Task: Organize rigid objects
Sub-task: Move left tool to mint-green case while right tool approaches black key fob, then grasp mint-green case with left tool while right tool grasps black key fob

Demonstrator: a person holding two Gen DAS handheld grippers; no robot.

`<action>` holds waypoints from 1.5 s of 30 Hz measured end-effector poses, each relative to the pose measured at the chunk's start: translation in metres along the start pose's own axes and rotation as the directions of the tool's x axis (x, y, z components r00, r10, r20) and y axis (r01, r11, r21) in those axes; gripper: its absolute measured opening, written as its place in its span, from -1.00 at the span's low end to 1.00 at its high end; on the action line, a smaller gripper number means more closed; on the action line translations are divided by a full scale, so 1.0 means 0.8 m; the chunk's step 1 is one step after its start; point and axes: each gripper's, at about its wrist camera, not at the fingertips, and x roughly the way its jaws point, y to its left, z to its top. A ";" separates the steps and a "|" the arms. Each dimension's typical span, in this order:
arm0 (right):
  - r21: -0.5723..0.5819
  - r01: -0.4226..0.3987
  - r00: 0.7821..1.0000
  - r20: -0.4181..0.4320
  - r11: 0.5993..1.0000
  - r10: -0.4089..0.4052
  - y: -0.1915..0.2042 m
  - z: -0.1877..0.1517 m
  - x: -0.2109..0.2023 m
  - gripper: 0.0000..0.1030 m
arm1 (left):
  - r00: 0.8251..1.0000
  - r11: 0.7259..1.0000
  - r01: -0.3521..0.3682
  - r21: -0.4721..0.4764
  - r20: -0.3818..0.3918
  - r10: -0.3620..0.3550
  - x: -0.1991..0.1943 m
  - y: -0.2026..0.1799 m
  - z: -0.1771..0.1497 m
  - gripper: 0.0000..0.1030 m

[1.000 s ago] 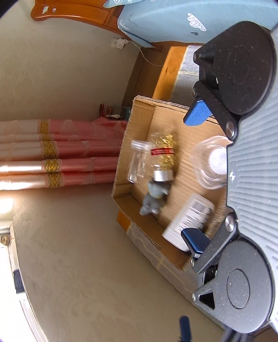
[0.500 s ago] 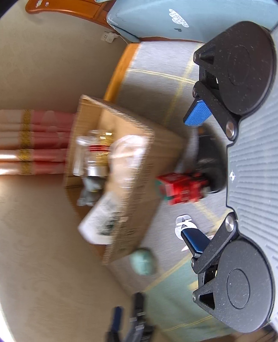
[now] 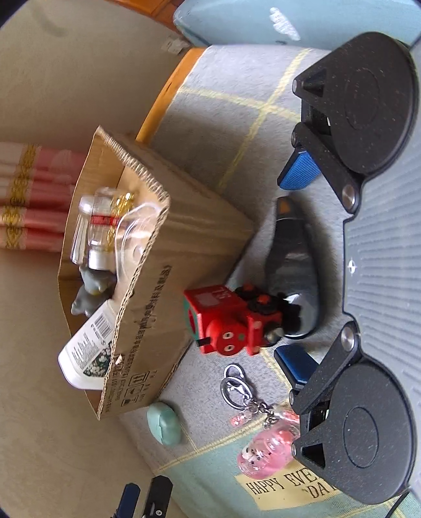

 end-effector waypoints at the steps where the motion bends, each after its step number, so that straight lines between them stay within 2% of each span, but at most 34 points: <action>1: -0.003 -0.008 1.000 -0.001 1.000 0.008 0.000 0.003 0.002 1.00 | 1.000 1.000 0.002 0.001 -0.003 -0.002 0.001 -0.001 0.000 0.85; 9: -0.039 -0.046 0.999 -0.024 0.998 0.045 0.028 -0.006 -0.010 1.00 | 0.999 1.000 -0.002 -0.009 -0.036 0.002 0.021 0.004 0.000 0.85; 14: -0.041 -0.056 0.998 -0.034 0.998 0.055 0.053 -0.017 -0.024 1.00 | 1.000 1.000 -0.005 -0.007 -0.029 0.005 0.045 0.006 0.006 0.85; 23: 0.020 0.002 0.999 -0.036 1.000 -0.001 0.073 -0.019 -0.028 1.00 | 0.999 0.996 -0.029 -0.085 -0.017 0.028 0.102 0.008 0.021 0.85; 26: 0.030 0.012 0.999 -0.036 0.999 -0.011 0.076 -0.019 -0.028 1.00 | 0.998 0.994 -0.053 -0.099 -0.038 0.049 0.110 0.012 0.016 0.85; 28: 0.034 0.015 0.999 -0.034 0.999 -0.013 0.076 -0.020 -0.029 1.00 | 0.998 0.993 -0.050 -0.107 -0.052 0.045 0.110 0.018 0.007 0.86; 30: 0.036 0.017 0.999 -0.031 0.999 -0.016 0.076 -0.021 -0.029 1.00 | 0.999 0.993 -0.034 -0.111 -0.036 0.031 0.103 0.026 -0.005 0.87; 32: 0.040 0.021 0.999 -0.030 0.999 -0.020 0.076 -0.023 -0.030 1.00 | 0.999 0.993 -0.044 -0.107 -0.034 0.041 0.098 0.033 -0.014 0.94; 36: 0.078 0.052 0.998 -0.036 0.996 -0.049 0.076 -0.023 -0.030 1.00 | 0.998 0.992 -0.047 -0.119 -0.035 0.043 0.090 0.039 -0.024 0.95; 39: 0.117 0.086 0.996 -0.042 0.989 -0.082 0.079 -0.021 -0.028 1.00 | 0.998 0.992 -0.058 -0.108 -0.024 0.055 0.089 0.035 -0.025 0.94; 45: 0.191 0.154 0.988 -0.042 0.970 -0.148 0.083 -0.013 -0.019 1.00 | 0.999 0.995 -0.036 -0.093 -0.014 0.035 0.094 0.026 -0.017 0.90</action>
